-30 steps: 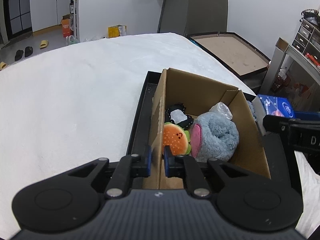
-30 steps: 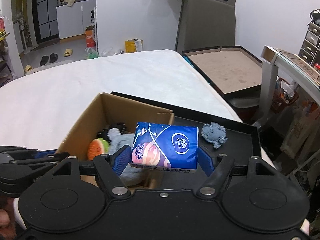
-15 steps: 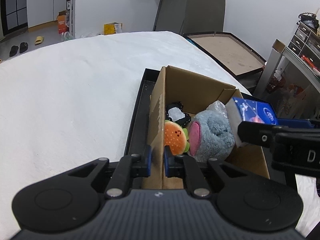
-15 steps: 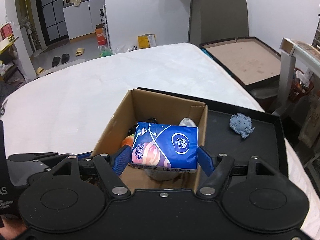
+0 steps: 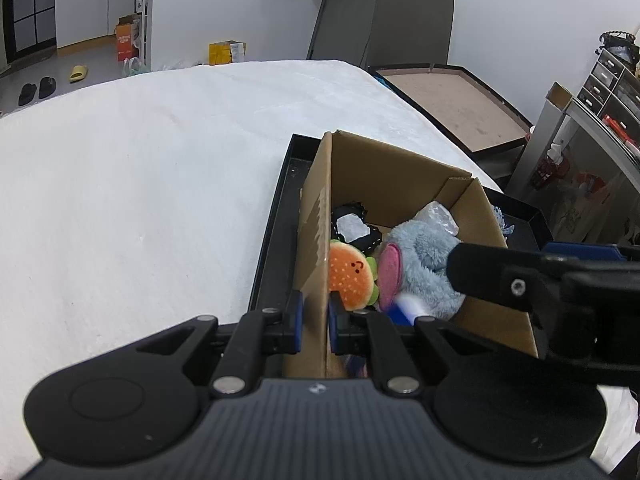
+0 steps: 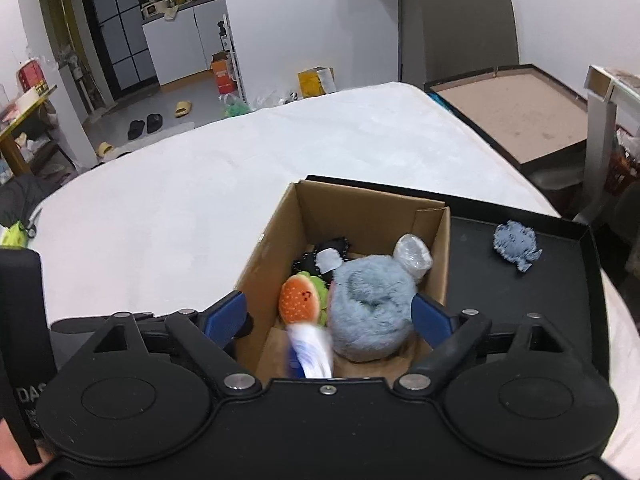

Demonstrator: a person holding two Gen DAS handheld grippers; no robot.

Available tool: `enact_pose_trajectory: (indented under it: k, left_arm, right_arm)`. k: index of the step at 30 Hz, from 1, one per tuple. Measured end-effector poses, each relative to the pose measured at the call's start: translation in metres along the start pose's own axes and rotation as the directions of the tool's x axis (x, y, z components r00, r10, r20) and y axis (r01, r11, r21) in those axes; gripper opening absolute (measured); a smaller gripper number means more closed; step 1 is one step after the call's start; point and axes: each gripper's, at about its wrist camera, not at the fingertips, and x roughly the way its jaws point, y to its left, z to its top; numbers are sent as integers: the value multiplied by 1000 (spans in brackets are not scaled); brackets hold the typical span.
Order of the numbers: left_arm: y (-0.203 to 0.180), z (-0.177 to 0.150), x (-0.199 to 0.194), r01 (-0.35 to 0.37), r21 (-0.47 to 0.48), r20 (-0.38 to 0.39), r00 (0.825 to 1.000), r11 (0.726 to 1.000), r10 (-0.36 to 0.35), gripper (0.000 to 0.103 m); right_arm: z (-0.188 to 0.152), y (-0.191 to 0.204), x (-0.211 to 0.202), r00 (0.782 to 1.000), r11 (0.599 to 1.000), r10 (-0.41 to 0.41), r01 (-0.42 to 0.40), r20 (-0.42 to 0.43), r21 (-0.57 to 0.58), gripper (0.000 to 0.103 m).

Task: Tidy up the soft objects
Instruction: 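Carry the blue tissue pack into the box and release it, then reach the right gripper to the blue denim plush and grasp it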

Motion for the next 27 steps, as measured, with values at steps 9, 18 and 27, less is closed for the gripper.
enact_pose_trajectory:
  k: [9,18,27]
  left_arm:
    - [-4,-1,1,-9,5,-7,1000,1000,9,12]
    - [-11,-1,1,-41,35,0,999,999,41,22]
    - [-19,0,3,-85,62,-2,996,994,85,51]
  right_arm:
    - [-5,-24,-7,994,994,-102,103,36,-31,100]
    - [-11,-52,-9,988,987,-142,146,56,-63,103]
    - [-12,-81,1,986,982,-163,166,42,-88,103]
